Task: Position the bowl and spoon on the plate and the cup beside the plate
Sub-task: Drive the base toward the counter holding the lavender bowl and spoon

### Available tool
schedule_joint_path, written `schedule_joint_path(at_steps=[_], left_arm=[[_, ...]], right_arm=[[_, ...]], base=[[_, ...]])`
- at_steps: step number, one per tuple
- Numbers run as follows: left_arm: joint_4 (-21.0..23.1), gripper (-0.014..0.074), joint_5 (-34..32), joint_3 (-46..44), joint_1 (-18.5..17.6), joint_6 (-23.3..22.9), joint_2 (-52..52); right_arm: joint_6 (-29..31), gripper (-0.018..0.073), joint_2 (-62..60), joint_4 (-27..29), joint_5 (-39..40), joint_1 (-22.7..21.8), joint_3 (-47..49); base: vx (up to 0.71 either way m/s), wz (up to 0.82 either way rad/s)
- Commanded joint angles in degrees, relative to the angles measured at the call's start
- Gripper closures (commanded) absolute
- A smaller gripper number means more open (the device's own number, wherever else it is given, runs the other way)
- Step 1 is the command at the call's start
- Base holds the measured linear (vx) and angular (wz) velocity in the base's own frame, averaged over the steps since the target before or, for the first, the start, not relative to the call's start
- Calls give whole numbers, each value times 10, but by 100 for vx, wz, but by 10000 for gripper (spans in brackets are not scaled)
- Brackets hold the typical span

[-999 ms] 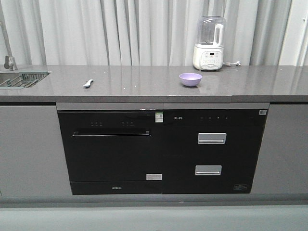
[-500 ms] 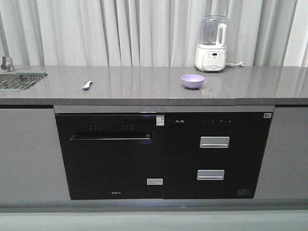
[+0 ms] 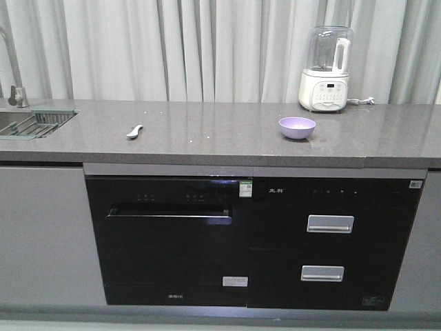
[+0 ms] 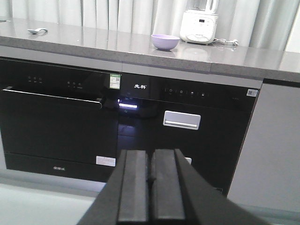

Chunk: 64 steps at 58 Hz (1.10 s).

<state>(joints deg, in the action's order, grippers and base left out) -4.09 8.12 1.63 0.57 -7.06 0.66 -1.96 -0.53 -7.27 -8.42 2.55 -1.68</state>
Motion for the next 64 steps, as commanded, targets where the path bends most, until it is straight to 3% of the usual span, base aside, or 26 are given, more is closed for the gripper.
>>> schedule_joint_path(at_steps=[1,64], left_arm=[[4,602,-46,11,0,-1,-7],[4,602,-46,11,0,-1,-7]], right_arm=[[2,568,-6,-4,47,-3,-10],[2,568,-6,-4,47,-3,-10]], base=[[32,-5],[39,-4]])
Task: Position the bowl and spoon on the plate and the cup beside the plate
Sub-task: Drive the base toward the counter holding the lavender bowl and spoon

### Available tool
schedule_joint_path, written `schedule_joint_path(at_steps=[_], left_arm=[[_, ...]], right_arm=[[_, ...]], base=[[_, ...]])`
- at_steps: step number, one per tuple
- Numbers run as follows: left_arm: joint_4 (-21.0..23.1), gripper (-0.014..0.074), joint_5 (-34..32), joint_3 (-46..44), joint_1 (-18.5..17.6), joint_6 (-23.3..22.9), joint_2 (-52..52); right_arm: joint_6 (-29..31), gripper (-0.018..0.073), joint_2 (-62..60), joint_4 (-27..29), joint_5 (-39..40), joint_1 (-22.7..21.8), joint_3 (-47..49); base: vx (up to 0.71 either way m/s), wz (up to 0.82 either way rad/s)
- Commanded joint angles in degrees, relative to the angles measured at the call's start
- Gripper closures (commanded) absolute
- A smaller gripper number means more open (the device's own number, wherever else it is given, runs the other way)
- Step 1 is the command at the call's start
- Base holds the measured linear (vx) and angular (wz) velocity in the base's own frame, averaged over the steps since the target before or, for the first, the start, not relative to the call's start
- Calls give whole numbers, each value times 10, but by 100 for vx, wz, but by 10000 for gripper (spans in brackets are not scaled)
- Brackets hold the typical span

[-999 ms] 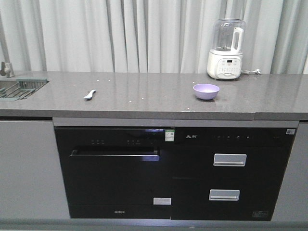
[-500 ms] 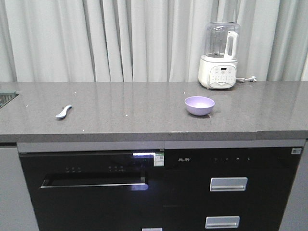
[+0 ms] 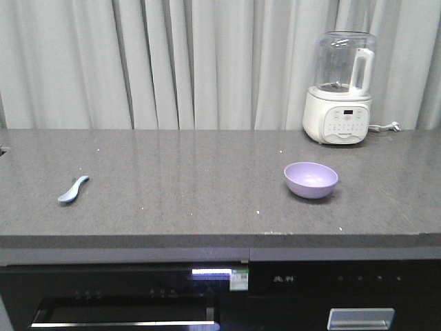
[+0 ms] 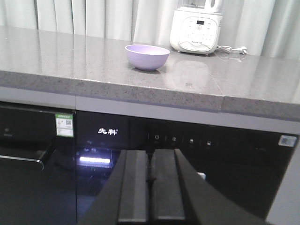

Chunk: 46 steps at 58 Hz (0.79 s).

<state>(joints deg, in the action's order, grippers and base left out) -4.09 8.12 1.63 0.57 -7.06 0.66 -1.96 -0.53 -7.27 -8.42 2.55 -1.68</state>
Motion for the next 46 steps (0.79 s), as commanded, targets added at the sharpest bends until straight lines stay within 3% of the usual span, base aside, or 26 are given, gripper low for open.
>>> schedule_joint_path(at_steps=[1,46], left_arm=[[4,602,-46,11,0,-1,-7],[4,602,-46,11,0,-1,-7]], right_arm=[[2,568,-6,-4,47,-3,-10],[2,568,-6,-4,47,-3,-10]], base=[[38,3],[34,-1]])
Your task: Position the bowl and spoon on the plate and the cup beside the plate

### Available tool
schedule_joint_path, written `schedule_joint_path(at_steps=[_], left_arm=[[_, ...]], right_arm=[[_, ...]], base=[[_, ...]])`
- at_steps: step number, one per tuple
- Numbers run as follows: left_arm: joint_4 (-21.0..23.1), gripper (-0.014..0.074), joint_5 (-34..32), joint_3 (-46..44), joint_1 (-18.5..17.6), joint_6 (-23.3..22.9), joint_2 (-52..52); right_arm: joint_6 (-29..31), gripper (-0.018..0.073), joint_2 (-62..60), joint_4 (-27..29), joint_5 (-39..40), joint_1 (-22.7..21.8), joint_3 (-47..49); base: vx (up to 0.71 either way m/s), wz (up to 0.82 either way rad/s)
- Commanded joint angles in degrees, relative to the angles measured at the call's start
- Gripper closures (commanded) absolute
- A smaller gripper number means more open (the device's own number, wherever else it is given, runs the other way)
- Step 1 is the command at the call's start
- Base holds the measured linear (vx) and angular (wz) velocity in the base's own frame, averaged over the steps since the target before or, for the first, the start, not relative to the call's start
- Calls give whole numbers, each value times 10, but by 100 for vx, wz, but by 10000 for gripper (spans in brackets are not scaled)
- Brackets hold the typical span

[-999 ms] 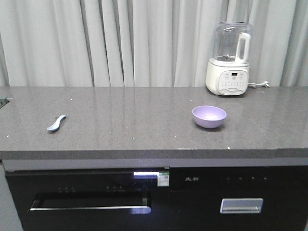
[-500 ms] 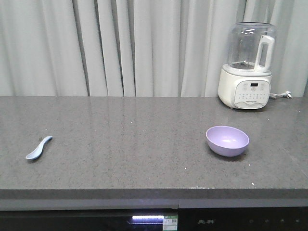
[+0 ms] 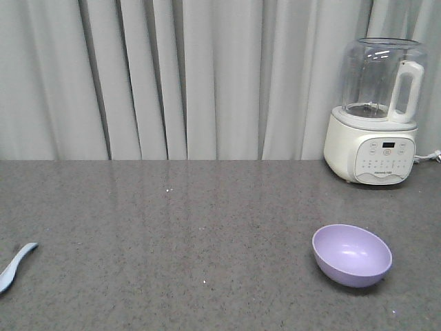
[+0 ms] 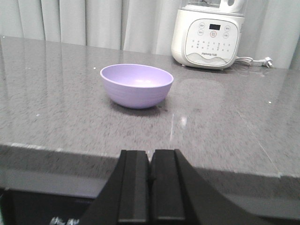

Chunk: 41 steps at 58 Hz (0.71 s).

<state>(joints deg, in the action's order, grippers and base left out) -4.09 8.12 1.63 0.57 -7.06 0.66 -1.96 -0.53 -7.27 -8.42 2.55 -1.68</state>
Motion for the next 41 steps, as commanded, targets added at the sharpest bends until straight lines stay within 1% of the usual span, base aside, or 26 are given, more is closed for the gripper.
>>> schedule_joint_path(at_steps=[1,23,41], left_arm=[[4,602,-46,11,0,-1,-7],[4,602,-46,11,0,-1,-7],[4,602,-46,11,0,-1,-7]], right_arm=[[2,568,-6,-4,47,-3,-10],[2,568,-6,-4,47,-3,-10],[2,568,-6,-4,47,-3,-10]], base=[[31,-1],[26,0],[13,2]])
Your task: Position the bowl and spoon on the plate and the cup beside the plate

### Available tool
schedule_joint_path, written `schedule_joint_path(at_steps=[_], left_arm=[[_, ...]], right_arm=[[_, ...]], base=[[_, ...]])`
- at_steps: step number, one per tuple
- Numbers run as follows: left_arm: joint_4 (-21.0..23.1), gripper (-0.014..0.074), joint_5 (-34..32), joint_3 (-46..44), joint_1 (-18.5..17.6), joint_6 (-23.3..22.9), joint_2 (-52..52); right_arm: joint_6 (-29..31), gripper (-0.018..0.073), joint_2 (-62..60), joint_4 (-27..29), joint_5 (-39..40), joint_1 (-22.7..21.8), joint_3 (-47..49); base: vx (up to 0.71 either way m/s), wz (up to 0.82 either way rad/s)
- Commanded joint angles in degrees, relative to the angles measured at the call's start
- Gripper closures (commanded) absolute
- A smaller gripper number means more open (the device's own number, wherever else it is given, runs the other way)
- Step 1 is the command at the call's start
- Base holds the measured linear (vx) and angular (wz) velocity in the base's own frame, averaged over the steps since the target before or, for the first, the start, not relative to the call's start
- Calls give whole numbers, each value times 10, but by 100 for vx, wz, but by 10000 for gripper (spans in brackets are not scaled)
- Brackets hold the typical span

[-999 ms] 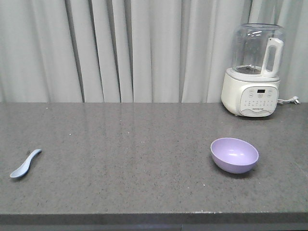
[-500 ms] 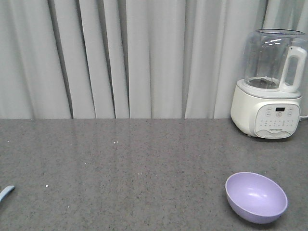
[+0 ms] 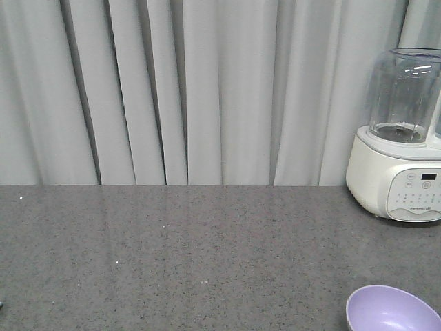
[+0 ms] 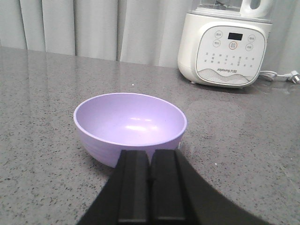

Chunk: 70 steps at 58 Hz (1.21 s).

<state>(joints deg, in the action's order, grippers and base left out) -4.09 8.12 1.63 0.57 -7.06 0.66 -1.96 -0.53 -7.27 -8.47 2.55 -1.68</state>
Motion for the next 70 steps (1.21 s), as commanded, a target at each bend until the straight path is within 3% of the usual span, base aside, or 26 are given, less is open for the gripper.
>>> schedule_joint_path(at_steps=[1,23,34,64,70], left_arm=[[4,602,-46,11,0,-1,-7],[4,602,-46,11,0,-1,-7],[4,602,-55,10,0,-6,-7],[4,598,-303,8,0,-6,-7],[4,577,-301,-31,0,-6,-7]], right_arm=[[2,568,-6,-4,47,-3,-10],[2,568,-6,-4,48,-3,-10],[-28,568,-6,30,109,-3,-10],[-26,568,-6,29,278,-3,-3],[-25,568,3,28,241,-3,55]], base=[[6,1],[1,0],[0,0],[0,0],[0,0]])
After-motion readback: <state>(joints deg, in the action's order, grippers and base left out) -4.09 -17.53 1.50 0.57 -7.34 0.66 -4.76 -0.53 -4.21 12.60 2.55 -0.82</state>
